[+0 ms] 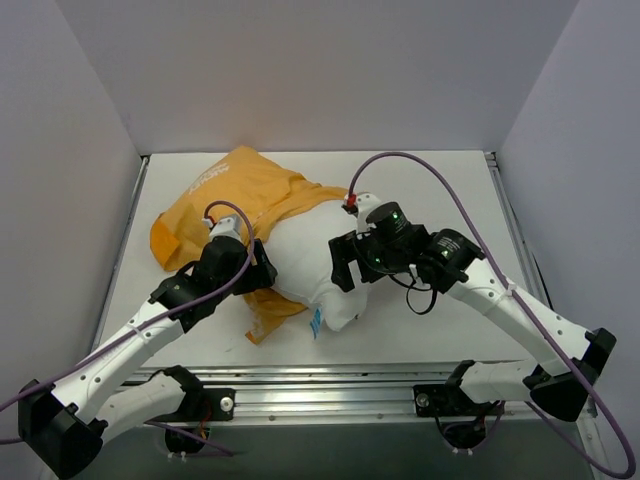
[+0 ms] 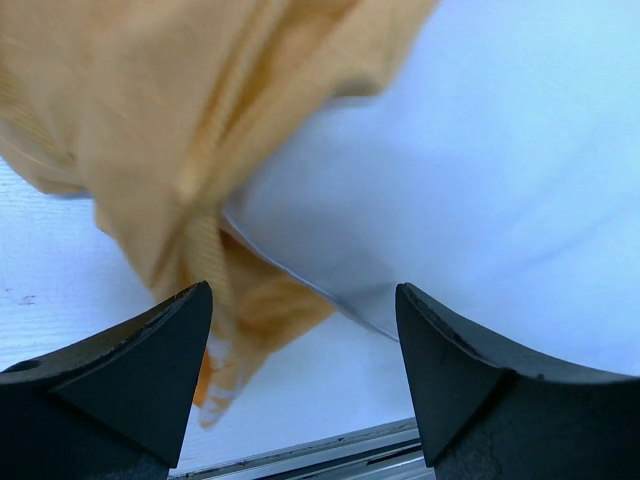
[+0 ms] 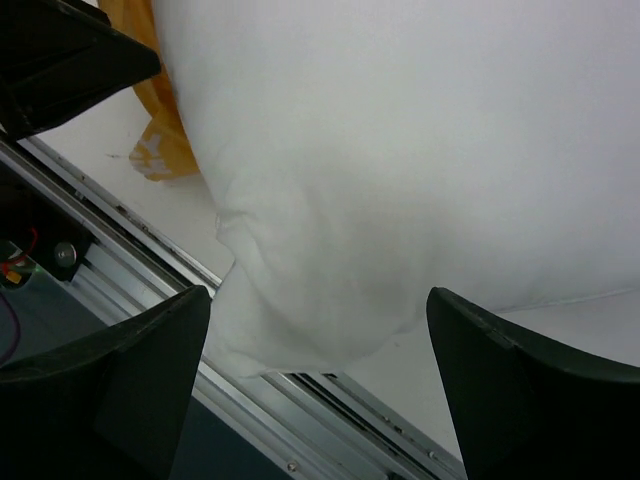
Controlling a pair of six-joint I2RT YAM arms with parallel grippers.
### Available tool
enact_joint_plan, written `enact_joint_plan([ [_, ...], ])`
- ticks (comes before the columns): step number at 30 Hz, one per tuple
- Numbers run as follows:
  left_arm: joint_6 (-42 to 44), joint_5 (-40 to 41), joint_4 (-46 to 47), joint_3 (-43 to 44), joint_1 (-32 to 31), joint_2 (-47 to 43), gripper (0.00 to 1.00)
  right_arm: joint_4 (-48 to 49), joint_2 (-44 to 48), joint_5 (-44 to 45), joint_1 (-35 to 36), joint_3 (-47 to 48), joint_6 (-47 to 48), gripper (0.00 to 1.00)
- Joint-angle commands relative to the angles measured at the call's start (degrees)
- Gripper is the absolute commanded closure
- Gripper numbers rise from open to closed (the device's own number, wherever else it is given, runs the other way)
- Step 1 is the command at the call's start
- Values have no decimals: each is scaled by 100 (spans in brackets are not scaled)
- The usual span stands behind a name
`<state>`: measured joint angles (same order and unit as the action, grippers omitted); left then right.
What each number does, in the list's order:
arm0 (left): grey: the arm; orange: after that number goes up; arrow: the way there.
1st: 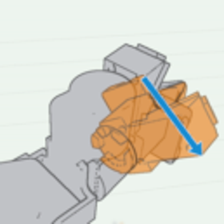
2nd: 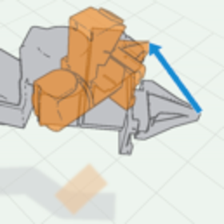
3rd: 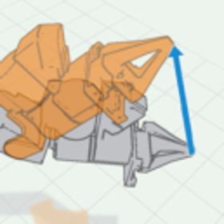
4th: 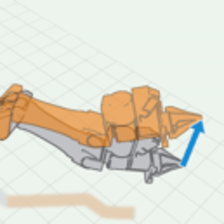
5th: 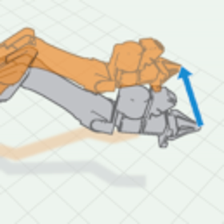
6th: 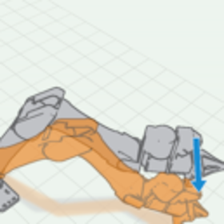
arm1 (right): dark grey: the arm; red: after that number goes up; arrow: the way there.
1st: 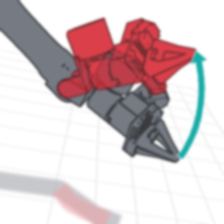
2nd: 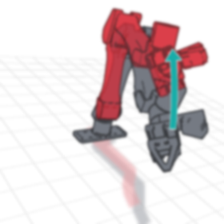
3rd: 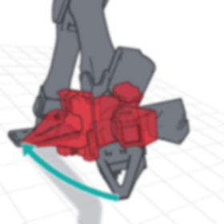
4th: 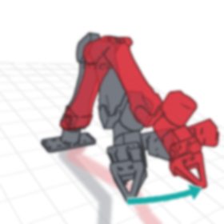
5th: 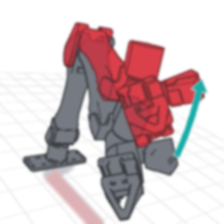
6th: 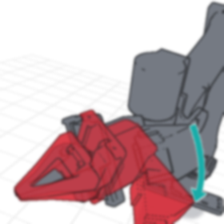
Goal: Remove the pillowcase from the pillow
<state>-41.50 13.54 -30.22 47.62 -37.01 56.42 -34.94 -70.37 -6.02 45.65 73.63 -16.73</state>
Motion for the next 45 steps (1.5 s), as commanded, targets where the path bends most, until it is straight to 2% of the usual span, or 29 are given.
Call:
enact_joint_plan([
  [1, 37, -132, 148, 143, 28, -35, 18, 31, -82, 270, 163, 425, 346, 15],
  [3, -7, -28, 60, 169, 28, -79, 18, 22, -118, -282, 330, 337, 311, 18],
  [5, 1, 78, 7, 265, 28, -131, 18, 205, 109, -321, 488, 258, 162, 18],
  [9, 343, 333, 156, 573, 28, -18, 18, 479, 384, 152, 393, 249, 64, 14],
  [12, 528, 421, 393, 1028, 28, 437, 18, 627, 24, 479, -18, 363, 223, 13],
  [15, 739, 448, 648, 1529, 28, 992, 18, 1426, -319, 225, -572, 4, 337, 13],
  [17, 809, 509, 788, 1733, 28, 1369, 18, 2084, -512, 119, -636, -451, 355, 14],
  [21, 1195, 798, 834, 2285, 19, 1959, 18, 2561, -917, -574, -549, -989, -13, 16],
  [24, 1476, 1089, 719, 2515, 10, 2372, 18, 2974, -751, -681, -145, -1596, -522, 18],
  [27, 1583, 1212, 807, 2499, -51, 2593, 18, 3264, -575, -882, 330, -2069, -1119, 18],
  [31, 1241, 1177, 719, 2157, -113, 2672, 18, 3652, -85, -1156, 647, -2423, -1525, 18],
  [33, 1013, 1160, 684, 1744, -131, 2593, 18, 3521, 189, -1042, 630, -2362, -1456, 17],
  [34, 942, 1142, 658, 1586, -139, 2541, 18, 3068, 451, -667, 603, -2161, -1238, 14],
  [35, 881, 1133, 649, 1271, -139, 2418, 18, 2872, 541, -472, 542, -2011, -1106, 12],
  [38, 687, 1081, 631, 760, -139, 2111, 18, 2362, 691, -347, -212, -1554, -789, 5],
  [39, 626, 1072, 631, 680, -139, 2031, 18, 2343, 682, -425, -745, -1527, -753, 3],
  [43, 546, 1037, 570, 521, -139, 1671, 18, 2595, 350, -1145, -1618, -1597, -674, 1],
  [45, 555, 1028, 578, 521, -139, 1565, 18, 2816, 182, -1620, -1682, -1728, -743, 1],
])
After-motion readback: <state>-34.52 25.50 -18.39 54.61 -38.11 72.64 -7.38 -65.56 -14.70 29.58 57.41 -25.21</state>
